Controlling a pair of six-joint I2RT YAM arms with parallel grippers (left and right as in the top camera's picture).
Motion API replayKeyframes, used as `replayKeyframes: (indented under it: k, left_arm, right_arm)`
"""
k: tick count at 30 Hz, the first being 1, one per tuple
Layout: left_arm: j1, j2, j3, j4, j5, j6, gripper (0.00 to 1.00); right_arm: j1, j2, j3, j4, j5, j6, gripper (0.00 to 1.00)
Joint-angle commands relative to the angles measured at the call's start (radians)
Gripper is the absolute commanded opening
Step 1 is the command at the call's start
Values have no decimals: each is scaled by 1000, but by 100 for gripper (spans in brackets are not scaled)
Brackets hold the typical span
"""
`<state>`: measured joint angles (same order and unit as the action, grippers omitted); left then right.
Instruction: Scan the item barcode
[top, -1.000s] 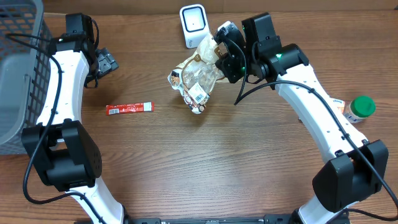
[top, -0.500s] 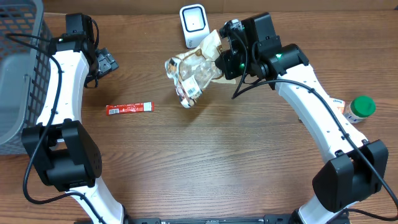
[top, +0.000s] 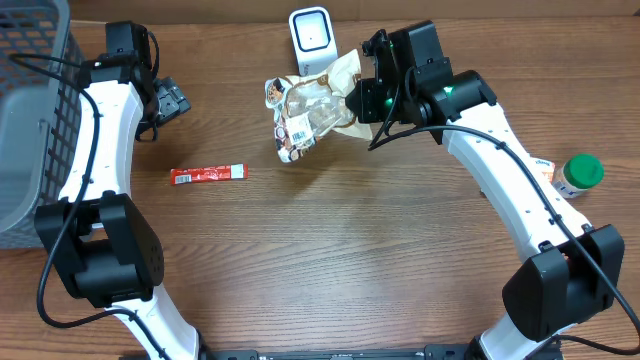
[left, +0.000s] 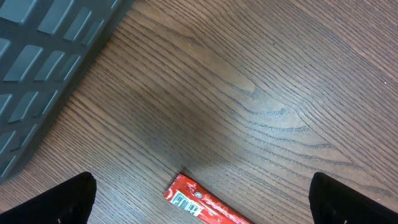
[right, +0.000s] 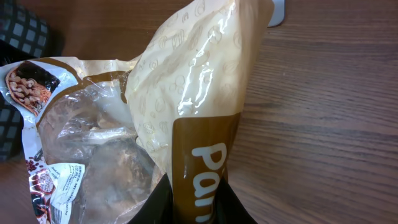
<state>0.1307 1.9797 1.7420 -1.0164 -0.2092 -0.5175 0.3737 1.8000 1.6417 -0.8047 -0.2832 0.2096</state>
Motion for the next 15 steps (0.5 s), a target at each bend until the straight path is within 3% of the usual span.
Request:
replayKeyframes:
  k: [1, 15]
  left_arm:
    - [-7, -5, 22, 0, 4, -6, 100]
    - [-7, -5, 22, 126, 70, -27, 100]
  right_arm:
    - [1, -2, -7, 2, -31, 34, 4]
    - [1, -2, -7, -10, -149, 34, 4]
